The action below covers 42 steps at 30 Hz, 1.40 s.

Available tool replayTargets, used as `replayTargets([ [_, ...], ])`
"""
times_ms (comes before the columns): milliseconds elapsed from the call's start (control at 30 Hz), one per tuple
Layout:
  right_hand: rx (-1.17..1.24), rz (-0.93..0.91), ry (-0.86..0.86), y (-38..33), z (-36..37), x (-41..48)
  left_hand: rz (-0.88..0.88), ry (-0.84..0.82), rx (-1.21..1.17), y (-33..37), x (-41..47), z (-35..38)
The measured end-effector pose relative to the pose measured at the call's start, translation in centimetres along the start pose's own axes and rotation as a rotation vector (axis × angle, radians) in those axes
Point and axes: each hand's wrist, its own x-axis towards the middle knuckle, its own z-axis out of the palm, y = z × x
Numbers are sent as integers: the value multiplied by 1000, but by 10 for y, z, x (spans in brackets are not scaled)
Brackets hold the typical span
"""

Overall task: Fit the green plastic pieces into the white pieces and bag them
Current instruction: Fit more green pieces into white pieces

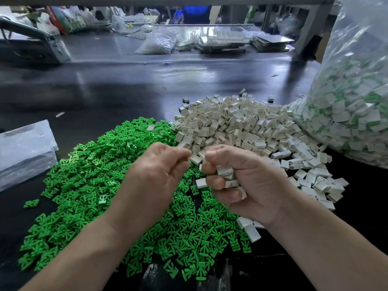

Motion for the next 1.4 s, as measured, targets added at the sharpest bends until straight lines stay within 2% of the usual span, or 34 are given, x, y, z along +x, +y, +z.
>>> replayTargets([
  [67,-35,34,28,2,1,0,-66,58,-150,2,-1,-3],
  [200,-96,91,-7,4,4,-1,-37,127,-268,15,-6,-5],
  [433,-83,116,-130,6,6,-2,138,139,-62,17,-5,-8],
  [633,-95,184,-154,7,7,-4,273,97,-69,14,-7,-10],
  [767,-73,217,-171,6,8,-3,270,119,-128,15,-7,-10],
  [867,-42,186,-143,2,7,-2,170,70,-187,13,-7,-11],
  [933,-8,156,-130,-1,5,-2,93,6,-140,7,-8,-15],
  [1100,2,130,-106,-3,0,-1,83,-360,258,-6,-13,-24],
  [1167,-11,139,-119,-3,-1,-1,133,-378,363,-4,-15,-19],
  [1400,45,168,-15,-2,2,0,122,-332,375,1,-11,-17],
])
